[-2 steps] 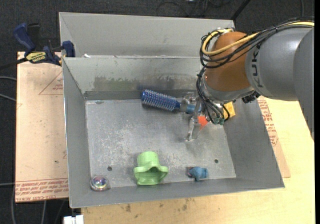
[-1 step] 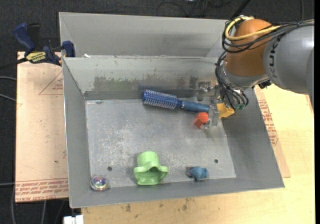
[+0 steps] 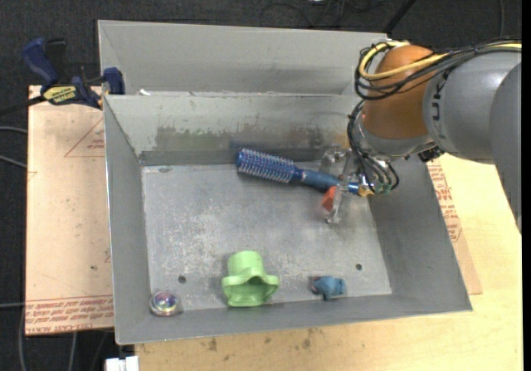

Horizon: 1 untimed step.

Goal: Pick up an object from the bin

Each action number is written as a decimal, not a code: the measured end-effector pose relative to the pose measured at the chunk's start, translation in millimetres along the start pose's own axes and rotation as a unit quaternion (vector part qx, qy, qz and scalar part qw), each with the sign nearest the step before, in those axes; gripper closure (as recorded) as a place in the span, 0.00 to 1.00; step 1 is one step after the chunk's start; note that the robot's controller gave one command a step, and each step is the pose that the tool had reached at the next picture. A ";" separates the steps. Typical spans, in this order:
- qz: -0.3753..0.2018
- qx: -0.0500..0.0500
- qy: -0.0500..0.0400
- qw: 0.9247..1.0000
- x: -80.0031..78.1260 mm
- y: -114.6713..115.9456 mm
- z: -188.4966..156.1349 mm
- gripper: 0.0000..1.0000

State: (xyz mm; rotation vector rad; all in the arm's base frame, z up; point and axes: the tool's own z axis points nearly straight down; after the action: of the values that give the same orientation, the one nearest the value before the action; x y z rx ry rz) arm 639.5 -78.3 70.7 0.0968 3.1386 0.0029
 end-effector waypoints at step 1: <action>0.000 0.000 0.000 1.000 -0.1 0.1 -0.3 1.00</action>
Offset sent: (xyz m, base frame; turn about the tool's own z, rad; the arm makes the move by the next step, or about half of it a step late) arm 0.0000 0.0000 0.0000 0.0000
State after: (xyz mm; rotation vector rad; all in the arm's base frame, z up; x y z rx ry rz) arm 639.6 -78.2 70.9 0.0976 3.1383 0.0032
